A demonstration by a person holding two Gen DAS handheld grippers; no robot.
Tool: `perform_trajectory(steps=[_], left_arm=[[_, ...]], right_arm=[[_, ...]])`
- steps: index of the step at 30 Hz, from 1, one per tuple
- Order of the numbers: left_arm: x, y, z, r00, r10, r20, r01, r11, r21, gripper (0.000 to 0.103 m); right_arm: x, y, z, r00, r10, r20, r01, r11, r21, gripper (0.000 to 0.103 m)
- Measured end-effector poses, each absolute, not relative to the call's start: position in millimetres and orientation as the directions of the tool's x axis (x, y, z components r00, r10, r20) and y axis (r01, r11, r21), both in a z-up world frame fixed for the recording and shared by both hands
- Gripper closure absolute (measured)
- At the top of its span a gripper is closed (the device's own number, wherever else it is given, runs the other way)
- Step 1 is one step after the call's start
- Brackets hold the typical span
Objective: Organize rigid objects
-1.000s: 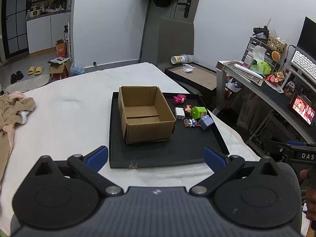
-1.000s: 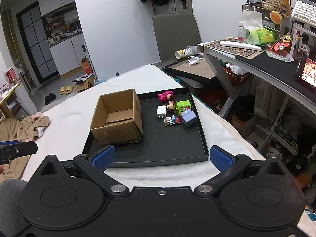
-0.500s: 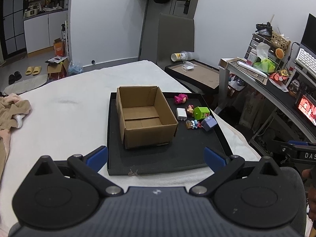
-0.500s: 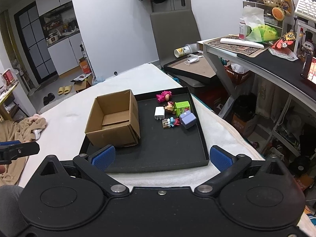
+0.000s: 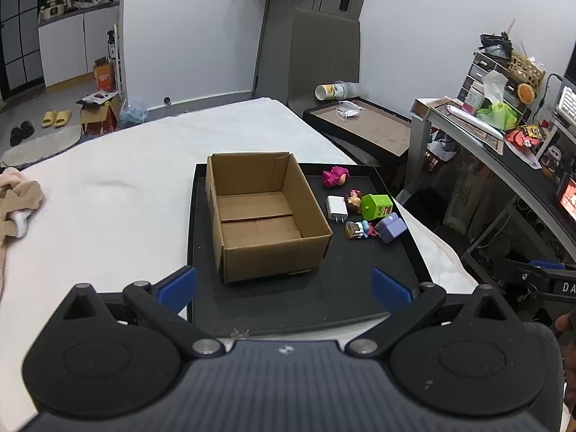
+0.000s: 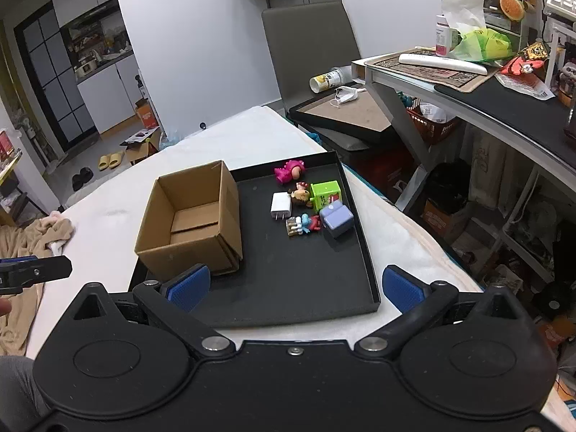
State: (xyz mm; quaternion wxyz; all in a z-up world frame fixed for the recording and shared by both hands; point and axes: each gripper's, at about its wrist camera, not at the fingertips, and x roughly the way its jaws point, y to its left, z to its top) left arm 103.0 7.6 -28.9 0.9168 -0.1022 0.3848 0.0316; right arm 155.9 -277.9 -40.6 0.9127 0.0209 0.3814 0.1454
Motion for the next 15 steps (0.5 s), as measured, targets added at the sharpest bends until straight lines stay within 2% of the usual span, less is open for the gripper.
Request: perform_trajectory(steps=[15], left_arm=[[161.5,37.3,-55.5,0.652,-0.033,-0.757,-0.185,0.962,-0.201,0.002]], right_arm=[[211.4,-277.4,-55.6,0.623,0.282,-0.729,-0.247,0.956,0.158,0.000]])
